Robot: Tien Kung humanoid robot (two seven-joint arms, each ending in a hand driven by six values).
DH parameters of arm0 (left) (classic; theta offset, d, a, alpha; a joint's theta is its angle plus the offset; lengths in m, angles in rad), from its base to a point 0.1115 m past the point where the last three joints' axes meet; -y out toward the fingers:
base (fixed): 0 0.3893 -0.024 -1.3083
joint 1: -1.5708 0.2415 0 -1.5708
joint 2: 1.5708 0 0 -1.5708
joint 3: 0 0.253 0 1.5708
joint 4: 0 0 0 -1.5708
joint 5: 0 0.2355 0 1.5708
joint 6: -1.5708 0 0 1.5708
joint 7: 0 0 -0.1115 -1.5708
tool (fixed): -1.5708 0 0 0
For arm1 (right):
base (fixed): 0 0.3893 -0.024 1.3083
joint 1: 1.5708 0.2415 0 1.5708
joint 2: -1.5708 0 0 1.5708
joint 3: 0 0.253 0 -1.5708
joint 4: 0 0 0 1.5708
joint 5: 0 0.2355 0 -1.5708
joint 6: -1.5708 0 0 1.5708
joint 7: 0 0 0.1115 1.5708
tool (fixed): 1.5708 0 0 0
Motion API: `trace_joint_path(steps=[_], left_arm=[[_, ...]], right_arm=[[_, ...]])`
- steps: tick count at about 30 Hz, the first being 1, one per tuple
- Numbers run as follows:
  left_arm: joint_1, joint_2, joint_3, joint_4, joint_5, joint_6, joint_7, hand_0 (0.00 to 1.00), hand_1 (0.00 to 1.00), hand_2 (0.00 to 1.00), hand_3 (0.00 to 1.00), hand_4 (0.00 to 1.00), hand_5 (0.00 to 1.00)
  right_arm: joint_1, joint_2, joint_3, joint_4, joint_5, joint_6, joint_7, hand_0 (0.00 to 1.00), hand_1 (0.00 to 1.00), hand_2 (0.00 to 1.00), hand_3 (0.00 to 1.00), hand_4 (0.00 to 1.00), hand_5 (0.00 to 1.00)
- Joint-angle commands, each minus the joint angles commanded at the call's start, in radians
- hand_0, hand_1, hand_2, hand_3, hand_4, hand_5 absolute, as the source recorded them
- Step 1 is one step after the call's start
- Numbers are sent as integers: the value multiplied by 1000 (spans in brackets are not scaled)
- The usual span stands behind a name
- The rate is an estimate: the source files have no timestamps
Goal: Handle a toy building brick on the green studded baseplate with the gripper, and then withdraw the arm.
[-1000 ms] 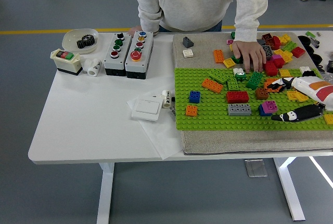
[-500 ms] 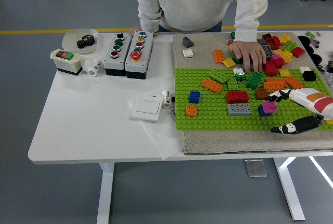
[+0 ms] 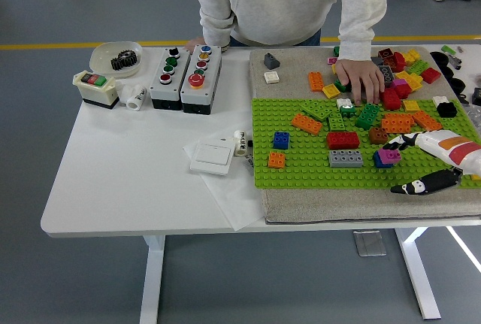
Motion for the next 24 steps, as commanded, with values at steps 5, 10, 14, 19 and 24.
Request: trace_joint_path(steps=[5,10,14,19,24], left_arm=[[-1,0,2,-1,-1,0,1,798,846,842,747,808,677],[-2,1,5,0,-5,0,0,798,847,842,746,808,677],[-3,0,6,0,-7,0,-1,799,846,842,746,808,677],[-4,0,5,0,-5,0,-1,799,846,842,746,808,677],[-4,0,6,0,-6,0,-1,799,846,842,746,808,677]], right_arm=[[8,7,-6,-25,-14,-10,2,749,718,745,736,968,524],[9,12,-9,-34,-19,-12,0,749,718,744,733,963,519],[13,15,-15,-39,-19,-12,-2,750,719,742,731,960,515],[22,21,-24,-55,-17,-14,-8,750,719,742,730,959,513],[28,24,-35,-68,-17,-17,-14,750,719,742,730,959,513]])
